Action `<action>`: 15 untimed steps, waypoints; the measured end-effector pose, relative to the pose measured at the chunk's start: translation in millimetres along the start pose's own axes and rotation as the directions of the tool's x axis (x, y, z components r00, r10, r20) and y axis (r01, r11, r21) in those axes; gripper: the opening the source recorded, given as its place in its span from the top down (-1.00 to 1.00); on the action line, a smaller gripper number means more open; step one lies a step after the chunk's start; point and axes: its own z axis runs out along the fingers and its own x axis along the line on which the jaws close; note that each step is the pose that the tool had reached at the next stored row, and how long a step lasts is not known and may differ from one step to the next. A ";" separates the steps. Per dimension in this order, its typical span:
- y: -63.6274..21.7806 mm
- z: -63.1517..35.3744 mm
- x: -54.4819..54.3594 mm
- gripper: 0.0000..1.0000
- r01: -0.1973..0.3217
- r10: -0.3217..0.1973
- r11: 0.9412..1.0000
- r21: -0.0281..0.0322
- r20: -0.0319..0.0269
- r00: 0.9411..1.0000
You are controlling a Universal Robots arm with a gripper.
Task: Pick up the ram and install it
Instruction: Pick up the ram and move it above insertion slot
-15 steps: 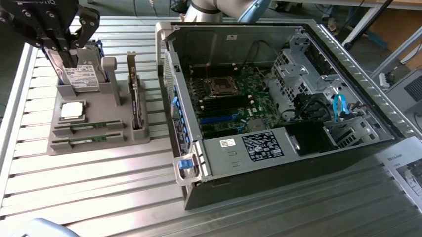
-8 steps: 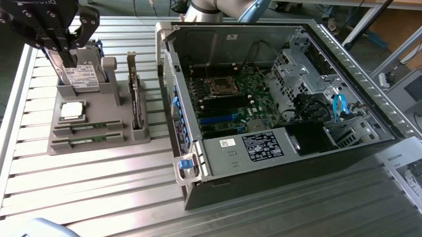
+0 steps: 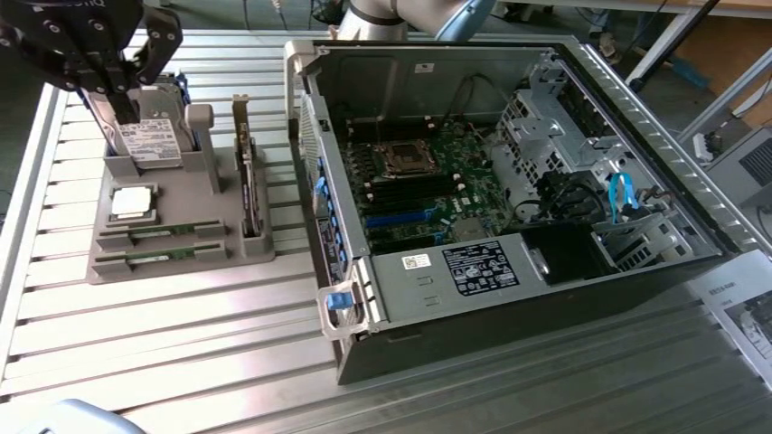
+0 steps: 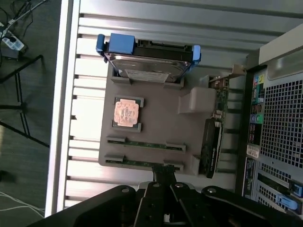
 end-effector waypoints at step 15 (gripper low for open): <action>0.0 0.1 0.0 0.80 0.222 -0.222 0.975 -0.005 -0.008 0.975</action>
